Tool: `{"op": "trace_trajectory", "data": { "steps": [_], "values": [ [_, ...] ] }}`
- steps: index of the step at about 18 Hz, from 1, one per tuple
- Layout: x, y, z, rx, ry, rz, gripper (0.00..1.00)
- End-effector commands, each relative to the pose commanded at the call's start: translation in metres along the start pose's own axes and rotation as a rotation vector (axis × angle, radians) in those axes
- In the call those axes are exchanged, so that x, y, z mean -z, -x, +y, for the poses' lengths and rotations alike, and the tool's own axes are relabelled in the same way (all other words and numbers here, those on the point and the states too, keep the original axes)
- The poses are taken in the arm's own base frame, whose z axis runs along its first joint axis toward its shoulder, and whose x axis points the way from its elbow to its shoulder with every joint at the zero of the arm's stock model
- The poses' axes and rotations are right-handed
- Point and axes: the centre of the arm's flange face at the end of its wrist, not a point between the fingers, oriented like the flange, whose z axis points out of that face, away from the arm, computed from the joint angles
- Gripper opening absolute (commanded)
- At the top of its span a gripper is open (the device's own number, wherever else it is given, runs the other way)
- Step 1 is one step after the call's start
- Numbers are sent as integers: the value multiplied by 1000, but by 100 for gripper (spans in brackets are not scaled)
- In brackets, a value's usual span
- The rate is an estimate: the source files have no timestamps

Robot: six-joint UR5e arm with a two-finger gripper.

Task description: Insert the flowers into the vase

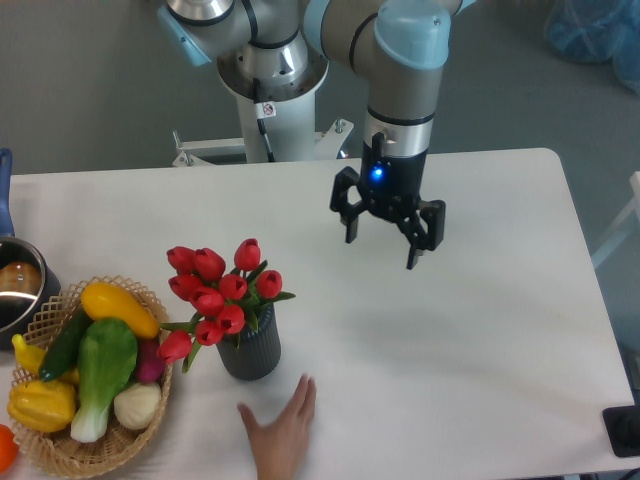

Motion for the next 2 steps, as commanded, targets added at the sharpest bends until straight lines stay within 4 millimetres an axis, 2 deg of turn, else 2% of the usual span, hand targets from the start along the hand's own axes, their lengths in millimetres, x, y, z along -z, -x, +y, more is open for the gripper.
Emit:
{"op": "trace_trajectory", "data": {
  "steps": [2],
  "values": [
    [-9,7,12,8,51,-3,100]
  ]
}}
